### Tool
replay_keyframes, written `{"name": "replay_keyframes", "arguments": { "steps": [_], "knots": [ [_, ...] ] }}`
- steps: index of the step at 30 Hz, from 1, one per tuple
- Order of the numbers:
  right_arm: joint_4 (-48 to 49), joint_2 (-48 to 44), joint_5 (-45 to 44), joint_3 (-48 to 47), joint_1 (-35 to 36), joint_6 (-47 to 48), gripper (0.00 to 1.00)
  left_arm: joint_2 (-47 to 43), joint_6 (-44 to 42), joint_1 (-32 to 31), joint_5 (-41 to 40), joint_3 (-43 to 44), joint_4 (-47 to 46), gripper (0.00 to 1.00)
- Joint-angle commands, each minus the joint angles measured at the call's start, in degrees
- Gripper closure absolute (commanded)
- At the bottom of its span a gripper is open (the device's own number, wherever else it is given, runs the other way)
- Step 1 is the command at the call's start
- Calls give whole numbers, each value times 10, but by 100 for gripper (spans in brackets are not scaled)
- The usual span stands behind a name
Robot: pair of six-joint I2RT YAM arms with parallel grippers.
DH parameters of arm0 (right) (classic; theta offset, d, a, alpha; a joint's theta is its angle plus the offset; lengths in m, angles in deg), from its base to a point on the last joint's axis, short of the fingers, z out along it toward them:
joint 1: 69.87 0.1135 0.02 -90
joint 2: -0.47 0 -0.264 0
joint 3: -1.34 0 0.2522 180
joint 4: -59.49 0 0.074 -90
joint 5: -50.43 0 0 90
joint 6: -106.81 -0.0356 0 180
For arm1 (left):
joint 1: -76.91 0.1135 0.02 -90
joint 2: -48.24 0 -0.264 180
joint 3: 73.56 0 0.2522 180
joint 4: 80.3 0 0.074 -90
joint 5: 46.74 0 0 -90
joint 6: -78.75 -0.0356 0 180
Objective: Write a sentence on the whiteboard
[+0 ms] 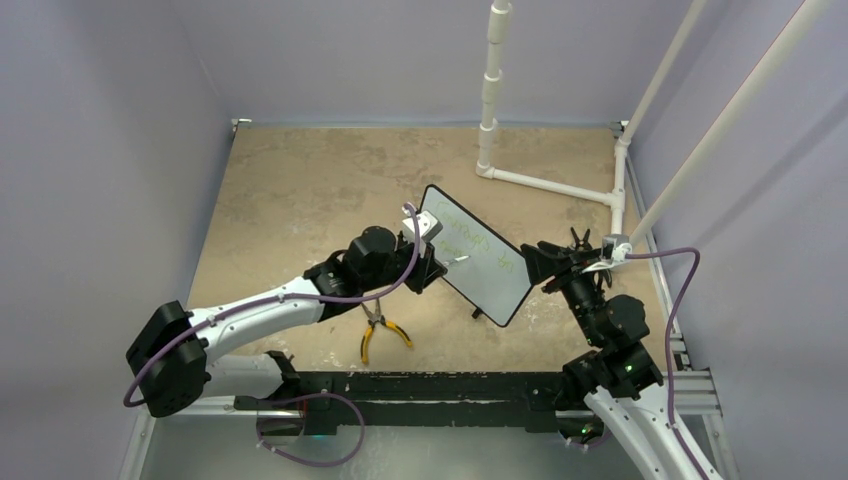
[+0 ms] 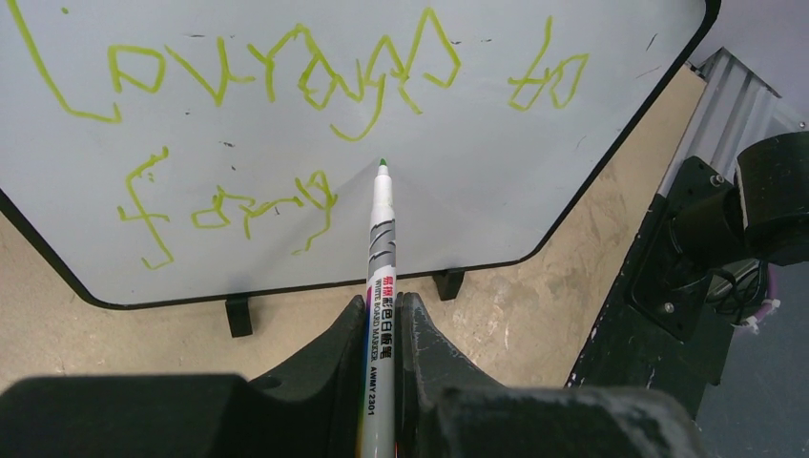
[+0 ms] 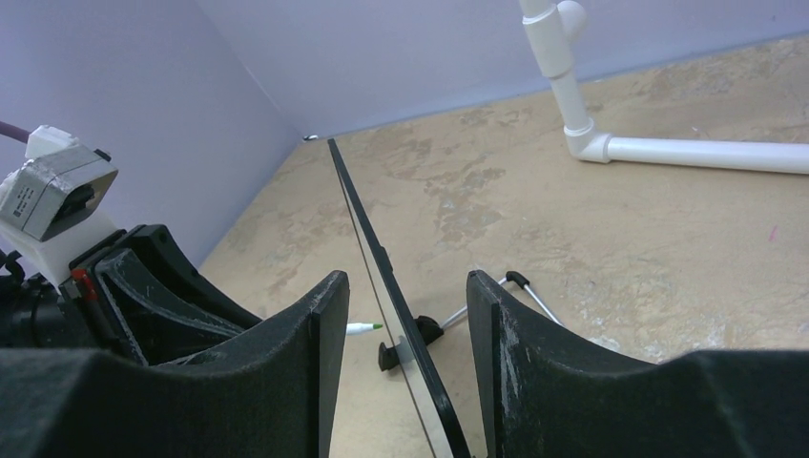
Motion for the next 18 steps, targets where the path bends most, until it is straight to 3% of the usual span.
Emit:
{"name": "replay_keyframes", "arguments": {
  "steps": [1, 18],
  "knots": [
    [12, -7, -1, 1, 2, 7, 48, 2, 21, -9, -26, -11, -46, 100],
    [10, -7, -1, 0, 2, 7, 48, -1, 30, -11, -30, -17, -24, 100]
  ]
}}
